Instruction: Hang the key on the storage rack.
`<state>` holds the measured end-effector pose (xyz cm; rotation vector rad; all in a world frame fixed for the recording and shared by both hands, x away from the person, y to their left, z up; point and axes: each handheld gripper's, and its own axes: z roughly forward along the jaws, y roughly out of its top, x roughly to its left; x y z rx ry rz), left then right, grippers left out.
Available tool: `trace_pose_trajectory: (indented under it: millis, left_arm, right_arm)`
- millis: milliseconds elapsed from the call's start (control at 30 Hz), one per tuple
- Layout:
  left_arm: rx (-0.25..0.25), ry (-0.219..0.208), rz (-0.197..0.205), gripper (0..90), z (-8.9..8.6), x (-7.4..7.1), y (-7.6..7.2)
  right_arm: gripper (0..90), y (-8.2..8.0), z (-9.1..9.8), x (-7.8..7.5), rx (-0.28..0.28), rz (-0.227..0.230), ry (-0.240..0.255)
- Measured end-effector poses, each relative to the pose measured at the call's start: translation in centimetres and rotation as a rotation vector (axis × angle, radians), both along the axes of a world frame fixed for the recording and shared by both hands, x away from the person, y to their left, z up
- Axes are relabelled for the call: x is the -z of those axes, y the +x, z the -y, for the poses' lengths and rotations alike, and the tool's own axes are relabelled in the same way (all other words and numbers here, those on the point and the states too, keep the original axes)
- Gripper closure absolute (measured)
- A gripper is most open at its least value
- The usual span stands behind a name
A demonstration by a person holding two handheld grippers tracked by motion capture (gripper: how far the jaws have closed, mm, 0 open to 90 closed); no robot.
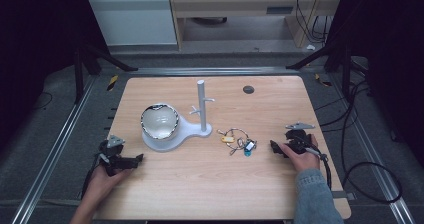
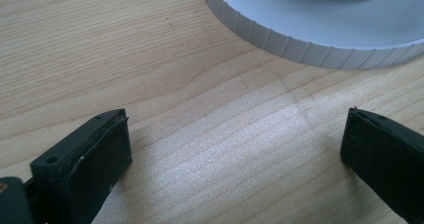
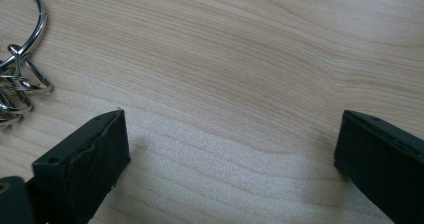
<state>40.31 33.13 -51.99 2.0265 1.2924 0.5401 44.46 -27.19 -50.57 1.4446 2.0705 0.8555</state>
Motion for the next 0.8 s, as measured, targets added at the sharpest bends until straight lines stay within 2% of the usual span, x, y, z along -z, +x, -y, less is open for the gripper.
trace_pose_trajectory:
  millis: [67,133,267,533,800]
  left_arm:
    - [0.001,0.003,-0.001,0.0,0.0,0.0,0.0]
    - [0.002,0.003,-0.001,0.0,0.0,0.0,0.0]
    - [0.001,0.004,-0.001,0.0,0.0,0.0,0.0]
    - [0.001,0.003,-0.001,0.0,0.0,0.0,0.0]
    - [0.0,0.003,-0.001,0.0,0.0,0.0,0.0]
  right_arm:
    - [6.4,0.0,0.0,0.0,-0.007,0.003,0.001]
    - [15.7,0.0,0.0,-0.3,-0.019,0.007,0.002]
    - [20.2,-0.1,-0.1,-1.3,-0.058,-0.005,-0.026]
    - [30.0,0.3,-2.1,-4.0,-0.213,-0.068,-0.087]
    - [50.3,1.6,-5.9,-5.8,-0.373,-0.159,-0.177]
